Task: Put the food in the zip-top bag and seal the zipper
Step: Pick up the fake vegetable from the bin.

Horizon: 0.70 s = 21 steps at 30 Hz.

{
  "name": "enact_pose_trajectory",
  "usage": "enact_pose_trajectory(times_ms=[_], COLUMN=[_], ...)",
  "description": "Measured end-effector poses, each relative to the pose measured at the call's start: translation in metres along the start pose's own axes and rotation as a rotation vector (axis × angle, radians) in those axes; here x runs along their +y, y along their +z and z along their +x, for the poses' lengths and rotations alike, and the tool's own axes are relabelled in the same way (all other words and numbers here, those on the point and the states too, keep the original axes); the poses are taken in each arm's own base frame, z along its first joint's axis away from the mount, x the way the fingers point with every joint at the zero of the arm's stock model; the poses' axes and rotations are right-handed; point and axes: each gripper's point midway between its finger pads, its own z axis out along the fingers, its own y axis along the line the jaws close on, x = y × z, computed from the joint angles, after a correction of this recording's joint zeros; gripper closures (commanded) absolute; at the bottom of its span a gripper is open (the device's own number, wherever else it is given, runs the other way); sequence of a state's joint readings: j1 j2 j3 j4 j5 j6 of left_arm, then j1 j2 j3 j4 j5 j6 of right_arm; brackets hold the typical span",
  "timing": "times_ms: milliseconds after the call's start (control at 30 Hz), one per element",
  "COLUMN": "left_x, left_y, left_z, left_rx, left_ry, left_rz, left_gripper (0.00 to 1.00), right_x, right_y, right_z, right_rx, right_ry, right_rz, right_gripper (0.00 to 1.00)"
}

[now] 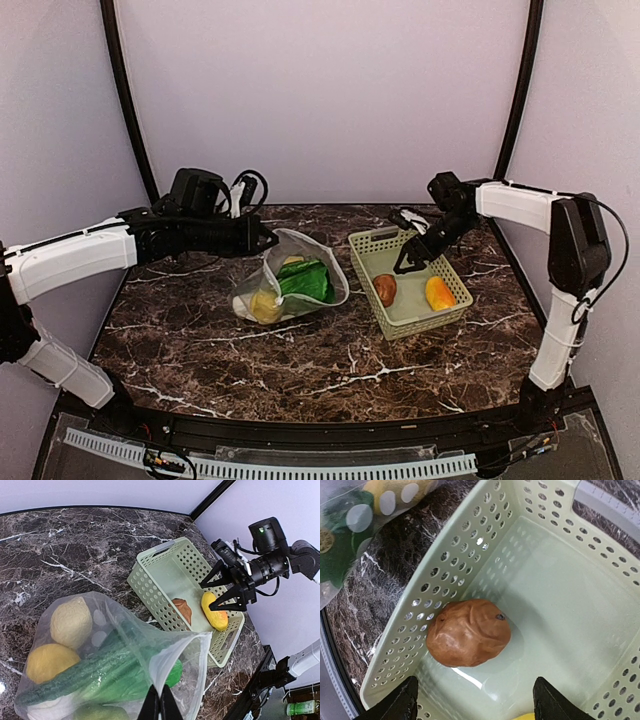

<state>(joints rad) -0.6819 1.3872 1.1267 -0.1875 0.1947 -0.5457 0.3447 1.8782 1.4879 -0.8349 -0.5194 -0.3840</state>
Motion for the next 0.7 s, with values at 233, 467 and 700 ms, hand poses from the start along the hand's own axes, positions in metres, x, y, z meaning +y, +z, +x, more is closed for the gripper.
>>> enact_pose_trajectory(times_ms=[233,467,700], left_x=[-0.001,-0.002,-0.004], left_y=[0.000,0.000,0.000], left_z=[0.001,0.001,0.002], left_rx=[0.003,0.008,0.014], left_ry=[-0.012,-0.028,-0.038], left_rz=[0.006,0.014,0.023], left_gripper=[0.99,0.99,0.99], right_x=[-0.015,-0.011,-0.010], right_y=[0.033,0.043,0.054], right_z=[0.001,-0.004,-0.004], right_rx=[0.062,0.067,0.087], right_ry=[0.176,0.261,0.299], right_rz=[-0.061,-0.132,-0.172], right_gripper=[0.26,0.25,0.29])
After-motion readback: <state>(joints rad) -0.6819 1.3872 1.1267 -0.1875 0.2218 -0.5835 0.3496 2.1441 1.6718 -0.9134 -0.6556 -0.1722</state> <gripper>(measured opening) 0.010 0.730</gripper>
